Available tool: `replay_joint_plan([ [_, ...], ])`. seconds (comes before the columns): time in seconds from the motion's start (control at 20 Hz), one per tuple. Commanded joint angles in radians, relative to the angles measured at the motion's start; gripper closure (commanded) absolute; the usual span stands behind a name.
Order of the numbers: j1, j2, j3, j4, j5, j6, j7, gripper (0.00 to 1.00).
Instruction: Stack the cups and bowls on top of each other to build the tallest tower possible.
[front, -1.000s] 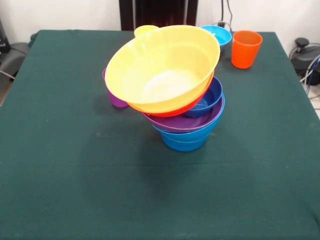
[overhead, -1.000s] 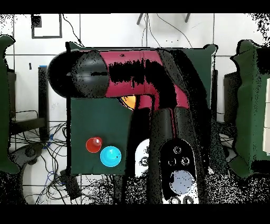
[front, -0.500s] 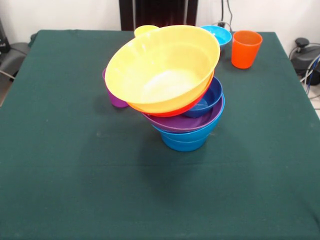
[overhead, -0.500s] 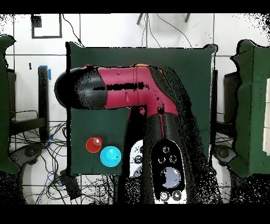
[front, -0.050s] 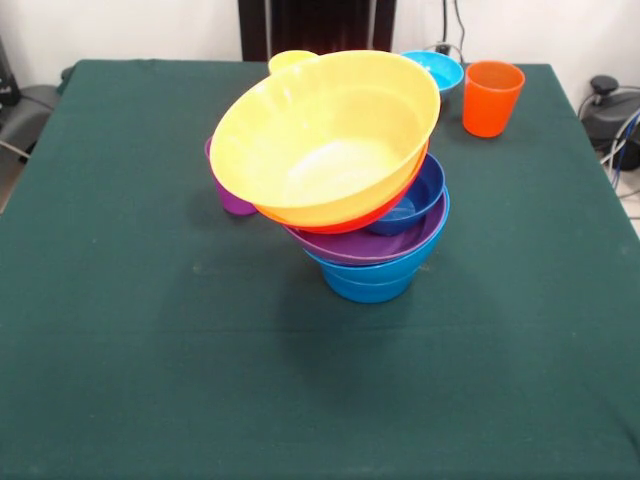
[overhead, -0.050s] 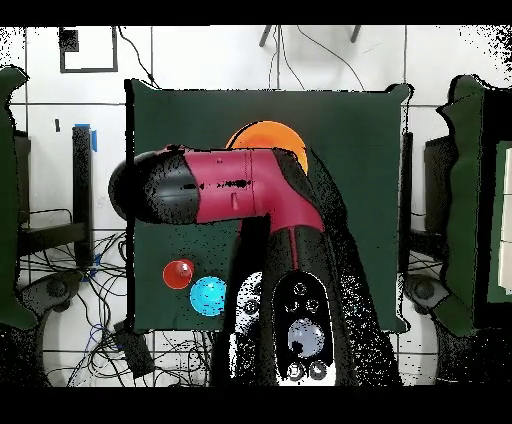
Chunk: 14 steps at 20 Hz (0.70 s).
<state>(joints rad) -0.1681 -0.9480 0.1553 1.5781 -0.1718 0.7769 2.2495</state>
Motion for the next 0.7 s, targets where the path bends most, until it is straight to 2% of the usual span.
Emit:
replay_joint_plan([
  [0.05,0.007,0.062,-0.035,0.119,-0.034,-0.084,0.106,0.0],
  [0.45,-0.046,0.12,-0.011,0.114,-0.044,-0.188,0.032,0.0],
  [0.7,-0.05,0.143,-0.01,0.126,-0.044,-0.235,0.037,0.0],
])
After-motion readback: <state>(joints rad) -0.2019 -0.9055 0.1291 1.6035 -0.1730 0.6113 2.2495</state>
